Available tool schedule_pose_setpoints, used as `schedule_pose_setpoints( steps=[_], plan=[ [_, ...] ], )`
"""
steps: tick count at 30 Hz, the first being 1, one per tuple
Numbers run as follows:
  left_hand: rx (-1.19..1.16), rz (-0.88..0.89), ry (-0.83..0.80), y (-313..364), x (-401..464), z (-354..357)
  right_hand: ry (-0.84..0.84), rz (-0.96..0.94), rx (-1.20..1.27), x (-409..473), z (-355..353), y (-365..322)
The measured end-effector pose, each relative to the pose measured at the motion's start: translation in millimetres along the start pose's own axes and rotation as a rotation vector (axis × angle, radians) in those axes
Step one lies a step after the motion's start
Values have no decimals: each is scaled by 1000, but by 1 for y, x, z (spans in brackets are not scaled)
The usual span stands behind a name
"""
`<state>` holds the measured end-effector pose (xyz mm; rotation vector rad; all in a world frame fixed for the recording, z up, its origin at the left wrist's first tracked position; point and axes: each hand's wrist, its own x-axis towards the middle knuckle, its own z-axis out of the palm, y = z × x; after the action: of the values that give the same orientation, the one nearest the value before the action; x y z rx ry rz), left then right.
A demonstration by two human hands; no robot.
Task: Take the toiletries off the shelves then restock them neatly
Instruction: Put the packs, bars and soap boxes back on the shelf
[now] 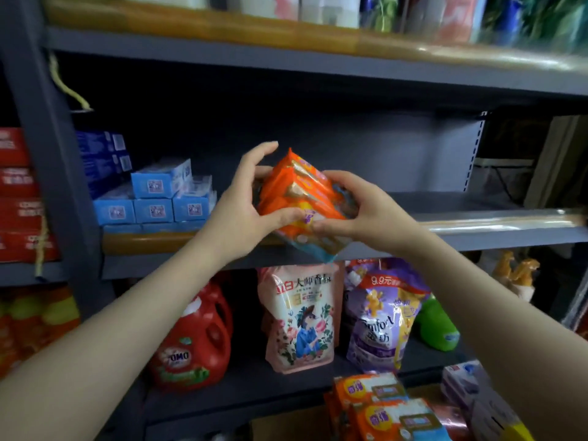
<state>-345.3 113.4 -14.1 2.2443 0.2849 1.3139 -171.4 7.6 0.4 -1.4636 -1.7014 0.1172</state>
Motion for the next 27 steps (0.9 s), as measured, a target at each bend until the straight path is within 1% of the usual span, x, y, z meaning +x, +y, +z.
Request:
schedule_pose_setpoints(
  steps=[1,2,4,5,7,8,10,14,17,21,23,27],
  plan=[
    [190,21,24,-6,8,-8,12,-2,-22,9,-2,0],
    [428,71,39,-13,14,-17,28,-5,-70,18,-4,1],
    [859,254,16,-31,20,-32,61,-10,-180,37,-4,7],
    [999,338,-19,-40,21,-38,71,5,-198,46,-3,10],
    [1152,429,-58,-61,17,-47,70,65,-168,63,-2,16],
    [1186,430,-71,-69,14,-49,60,87,-152,72,-2,19],
    [1190,377,-71,-78,10,-49,34,92,-165,91,-1,23],
    [1142,344,27,-88,13,-47,19,76,-280,127,11,36],
    [1090,343,69,-90,14,-48,-42,95,-357,151,28,54],
    [1041,278,142,-88,22,-48,-97,125,-373,176,50,74],
    [1037,282,166,-90,23,-46,-114,122,-367,187,55,80],
    [1030,306,178,-93,22,-44,-257,127,-401,213,60,89]
  ],
)
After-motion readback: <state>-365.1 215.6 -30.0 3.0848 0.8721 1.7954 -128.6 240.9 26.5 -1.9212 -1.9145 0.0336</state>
